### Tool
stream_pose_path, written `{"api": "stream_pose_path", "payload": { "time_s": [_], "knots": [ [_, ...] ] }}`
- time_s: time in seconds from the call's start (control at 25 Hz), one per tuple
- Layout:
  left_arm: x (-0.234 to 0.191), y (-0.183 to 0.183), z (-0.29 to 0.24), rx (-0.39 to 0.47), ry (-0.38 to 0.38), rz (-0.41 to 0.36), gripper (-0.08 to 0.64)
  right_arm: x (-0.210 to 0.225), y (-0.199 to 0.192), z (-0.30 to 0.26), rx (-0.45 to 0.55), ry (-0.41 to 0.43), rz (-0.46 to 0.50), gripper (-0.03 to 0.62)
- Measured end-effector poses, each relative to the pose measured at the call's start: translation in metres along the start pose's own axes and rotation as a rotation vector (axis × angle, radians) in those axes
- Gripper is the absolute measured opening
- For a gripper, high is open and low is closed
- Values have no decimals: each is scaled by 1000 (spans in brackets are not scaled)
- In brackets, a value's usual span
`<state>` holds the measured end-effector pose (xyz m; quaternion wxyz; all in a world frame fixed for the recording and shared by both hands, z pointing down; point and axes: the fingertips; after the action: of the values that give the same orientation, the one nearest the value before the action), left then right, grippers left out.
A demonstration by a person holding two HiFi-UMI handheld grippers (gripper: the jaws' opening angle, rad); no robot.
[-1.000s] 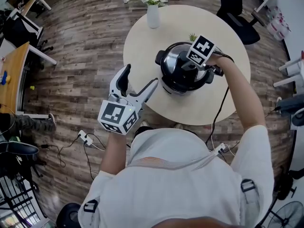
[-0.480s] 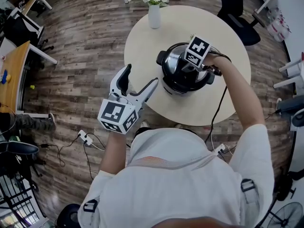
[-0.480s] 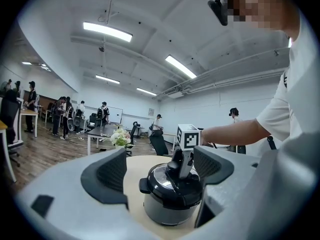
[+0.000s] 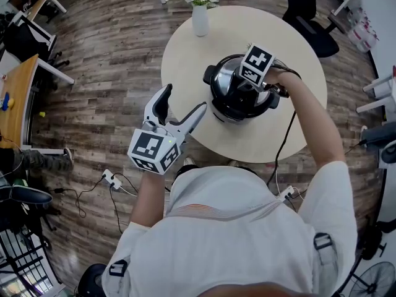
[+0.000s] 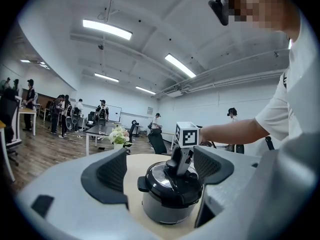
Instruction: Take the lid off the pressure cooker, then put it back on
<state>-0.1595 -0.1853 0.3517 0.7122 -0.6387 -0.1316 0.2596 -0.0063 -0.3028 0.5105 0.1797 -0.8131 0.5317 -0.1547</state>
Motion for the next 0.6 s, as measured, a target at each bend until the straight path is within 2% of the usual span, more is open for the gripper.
{"api": "stream_pose_path", "payload": {
  "time_s": [0.2, 0.6],
  "knots": [
    [-2, -1, 0, -6, 1, -1, 411, 4, 0, 1, -3, -5, 7, 299],
    [-2, -13, -9, -23, 0, 24, 411, 5, -1, 0, -2, 2, 20, 295]
  ]
}}
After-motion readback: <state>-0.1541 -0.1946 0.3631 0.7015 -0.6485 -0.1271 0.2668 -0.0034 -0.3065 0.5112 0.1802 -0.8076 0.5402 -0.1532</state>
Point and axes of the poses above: the fingertips, and each gripper's own axes: z backward along the fingers, x to its right, y out of its top, and after that the axes turned 15 degrees about x, right-handed
